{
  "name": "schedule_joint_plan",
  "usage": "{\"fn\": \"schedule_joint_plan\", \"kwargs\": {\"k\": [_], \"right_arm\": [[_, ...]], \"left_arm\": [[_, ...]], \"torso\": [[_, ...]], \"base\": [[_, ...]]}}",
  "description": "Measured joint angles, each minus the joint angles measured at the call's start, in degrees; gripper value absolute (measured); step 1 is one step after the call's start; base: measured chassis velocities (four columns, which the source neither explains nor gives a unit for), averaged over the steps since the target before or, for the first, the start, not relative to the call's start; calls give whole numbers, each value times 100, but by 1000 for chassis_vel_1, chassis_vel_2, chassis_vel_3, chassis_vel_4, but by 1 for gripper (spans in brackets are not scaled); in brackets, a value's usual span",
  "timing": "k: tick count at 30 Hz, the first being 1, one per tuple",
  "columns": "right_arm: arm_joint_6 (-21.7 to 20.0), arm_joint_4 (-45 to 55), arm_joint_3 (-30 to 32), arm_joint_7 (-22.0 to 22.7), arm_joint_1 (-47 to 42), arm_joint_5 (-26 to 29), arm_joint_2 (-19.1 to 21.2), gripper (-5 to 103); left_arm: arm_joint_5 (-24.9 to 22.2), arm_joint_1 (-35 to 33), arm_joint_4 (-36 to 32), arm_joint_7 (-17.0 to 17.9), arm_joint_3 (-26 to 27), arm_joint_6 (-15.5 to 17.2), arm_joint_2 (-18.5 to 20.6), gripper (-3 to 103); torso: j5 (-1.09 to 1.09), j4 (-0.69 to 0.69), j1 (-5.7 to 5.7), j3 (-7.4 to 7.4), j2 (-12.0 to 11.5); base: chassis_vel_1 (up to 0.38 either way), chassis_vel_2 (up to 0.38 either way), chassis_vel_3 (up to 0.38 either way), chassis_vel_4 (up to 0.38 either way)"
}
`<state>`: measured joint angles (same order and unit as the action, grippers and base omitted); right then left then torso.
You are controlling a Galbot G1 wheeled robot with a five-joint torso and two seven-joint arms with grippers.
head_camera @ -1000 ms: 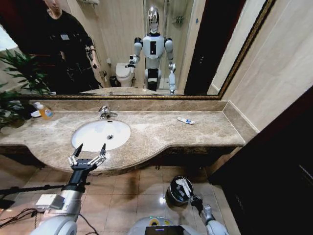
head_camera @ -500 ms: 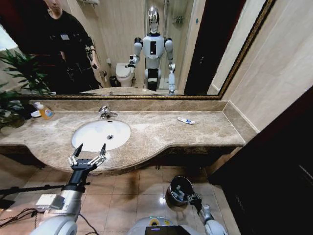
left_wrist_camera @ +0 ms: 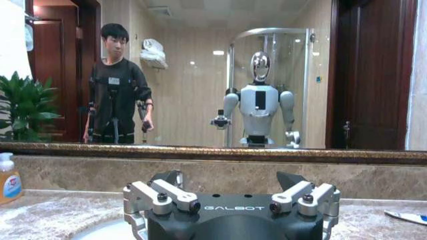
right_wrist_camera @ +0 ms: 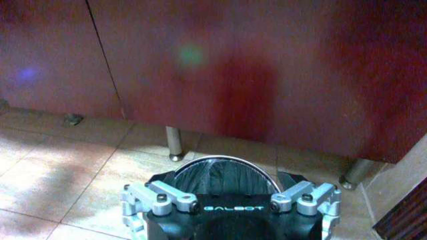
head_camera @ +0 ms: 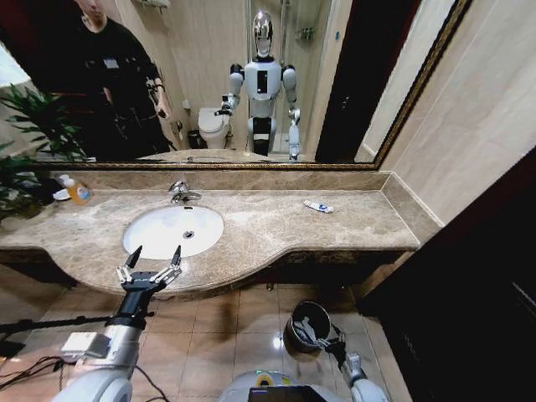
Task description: Pick up the trash from the sink and place it in the trash bin.
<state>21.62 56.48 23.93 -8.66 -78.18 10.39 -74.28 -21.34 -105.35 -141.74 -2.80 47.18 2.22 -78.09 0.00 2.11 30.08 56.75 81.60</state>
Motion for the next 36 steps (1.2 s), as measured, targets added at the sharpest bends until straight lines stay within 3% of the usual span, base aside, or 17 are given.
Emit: {"fn": "schedule_joint_plan", "kwargs": {"k": [27,36], "right_arm": [[-63,510,16,40,-254,3,14,100],[-449,2603,227,228,-1125,482,285,100]], "left_arm": [[0,0,0,0,0,0,0,100],[0,0,0,0,0,0,0,100]], "torso": [[1,0,0,0,0],[0,0,0,0,0]], "base": [[0,0,0,0],[0,0,0,0]]}}
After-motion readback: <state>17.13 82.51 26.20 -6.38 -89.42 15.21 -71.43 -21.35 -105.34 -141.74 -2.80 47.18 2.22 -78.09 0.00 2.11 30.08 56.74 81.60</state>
